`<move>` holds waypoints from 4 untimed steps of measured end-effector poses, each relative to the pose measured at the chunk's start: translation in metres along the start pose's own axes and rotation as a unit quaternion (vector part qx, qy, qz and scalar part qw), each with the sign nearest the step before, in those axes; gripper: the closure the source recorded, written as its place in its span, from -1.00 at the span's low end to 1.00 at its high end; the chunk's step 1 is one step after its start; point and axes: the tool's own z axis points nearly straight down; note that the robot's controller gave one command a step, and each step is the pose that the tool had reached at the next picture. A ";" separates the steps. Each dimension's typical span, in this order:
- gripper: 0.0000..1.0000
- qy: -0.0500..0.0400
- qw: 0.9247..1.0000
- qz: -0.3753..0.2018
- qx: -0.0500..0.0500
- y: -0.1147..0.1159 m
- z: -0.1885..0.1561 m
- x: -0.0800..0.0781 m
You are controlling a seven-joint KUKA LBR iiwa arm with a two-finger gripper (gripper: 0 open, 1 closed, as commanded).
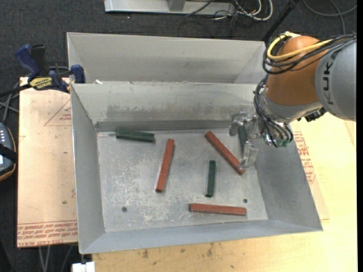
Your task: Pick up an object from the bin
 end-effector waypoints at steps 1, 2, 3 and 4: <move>-1.00 -0.004 1.000 -0.001 0.000 0.000 -0.005 -0.002; -1.00 -0.007 0.999 -0.031 0.001 -0.011 0.046 0.016; 1.00 -0.004 0.991 -0.131 0.000 0.028 0.079 0.032; 1.00 -0.004 0.991 -0.132 0.000 0.028 0.079 0.032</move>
Offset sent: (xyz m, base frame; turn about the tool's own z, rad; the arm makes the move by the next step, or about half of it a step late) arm -0.0304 -0.0183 -0.0803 -0.0996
